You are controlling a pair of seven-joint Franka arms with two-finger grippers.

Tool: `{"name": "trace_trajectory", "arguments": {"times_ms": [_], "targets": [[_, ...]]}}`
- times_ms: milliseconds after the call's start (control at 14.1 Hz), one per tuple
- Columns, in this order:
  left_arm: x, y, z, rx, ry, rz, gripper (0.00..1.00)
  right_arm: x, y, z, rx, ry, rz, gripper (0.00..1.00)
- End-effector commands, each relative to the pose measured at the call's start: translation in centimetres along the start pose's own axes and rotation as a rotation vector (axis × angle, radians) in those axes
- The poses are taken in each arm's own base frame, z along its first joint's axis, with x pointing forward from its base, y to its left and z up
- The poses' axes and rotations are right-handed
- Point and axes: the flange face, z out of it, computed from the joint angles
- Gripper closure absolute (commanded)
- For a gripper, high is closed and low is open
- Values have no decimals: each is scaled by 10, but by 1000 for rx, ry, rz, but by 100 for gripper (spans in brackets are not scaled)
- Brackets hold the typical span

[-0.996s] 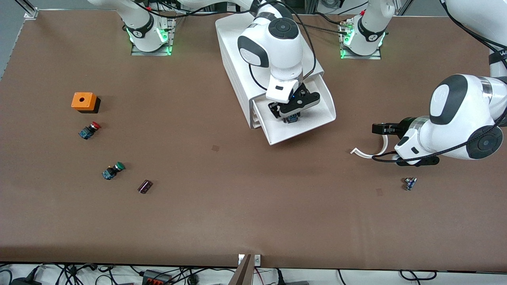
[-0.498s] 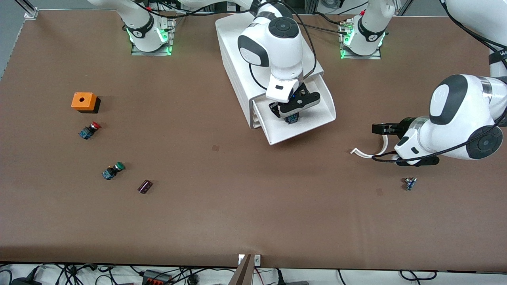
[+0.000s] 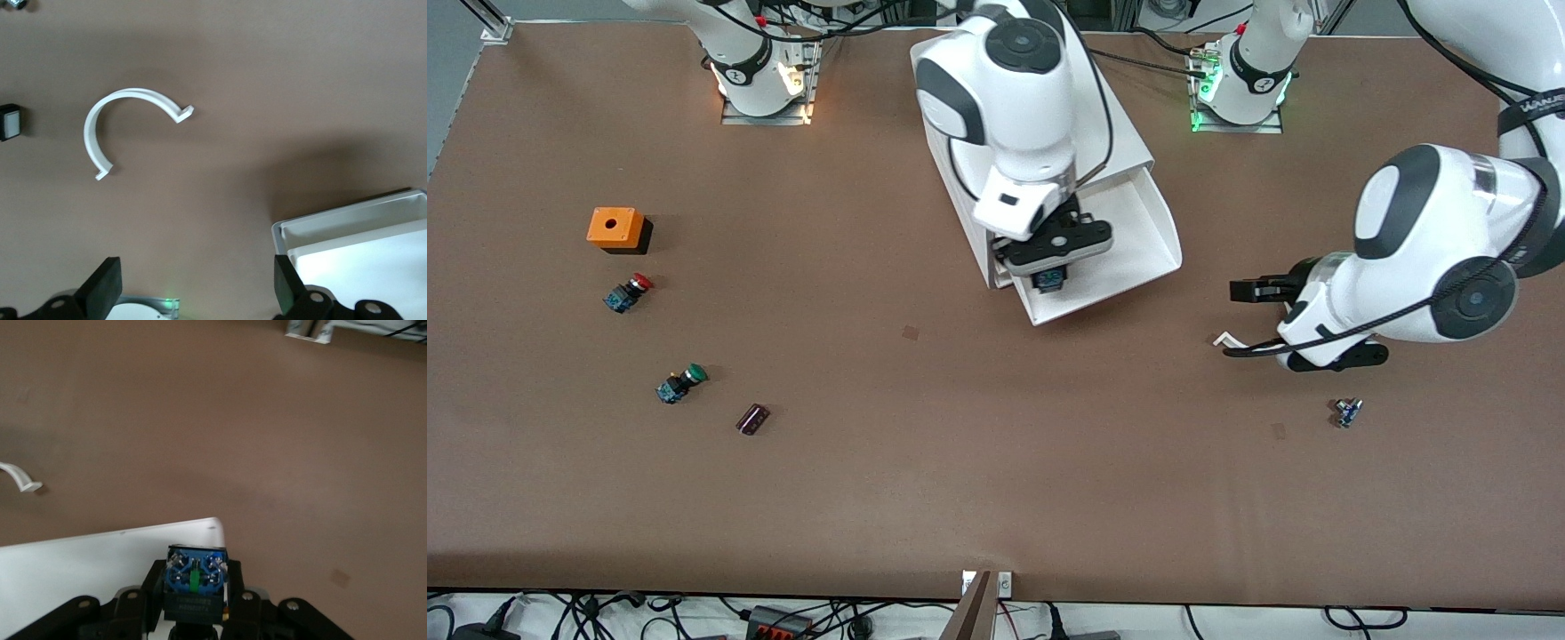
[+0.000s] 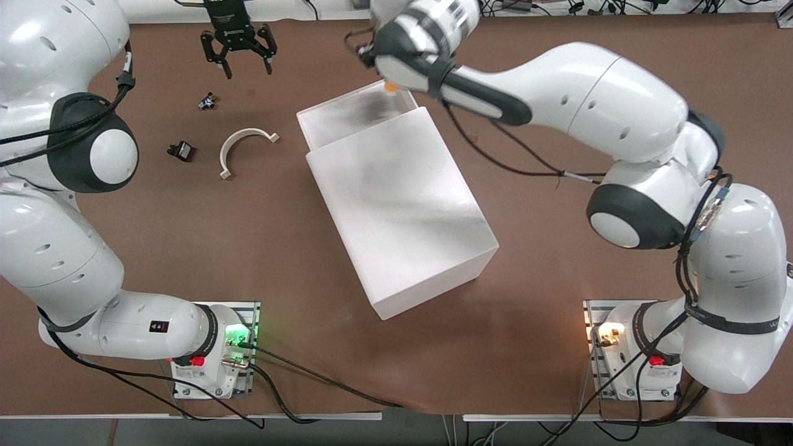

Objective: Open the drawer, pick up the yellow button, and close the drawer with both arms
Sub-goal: 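Lift the button out with the right gripper while the left gripper pushes the drawer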

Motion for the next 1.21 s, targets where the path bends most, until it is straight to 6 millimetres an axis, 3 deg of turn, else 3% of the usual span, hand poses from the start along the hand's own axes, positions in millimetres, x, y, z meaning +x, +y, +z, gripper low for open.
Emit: {"name": "trace_trajectory", "arguments": {"times_ms": [0,213,356,569,854,1067,1138], "targets": [[3,33,8,-23,50,-69,0,21,65,-32,-26,-69,5,97],[5,74,25,-35,95,-141,0,53,165,-26,-40,-143,85,97],[4,96,43,-42,123,-155,0,62,221,0,-30,-207,100,97],[-1,117,65,-52,154,-169,0,55,301,47,-52,-343,55,97],[-18,146,82,-51,151,-225,0,40,362,98,-37,-426,26,97],[-48,172,99,-59,137,-250,0,12,380,147,-16,-471,-13,97],[-58,177,103,-54,133,-250,0,5,385,154,-11,-474,-4,97]]}}
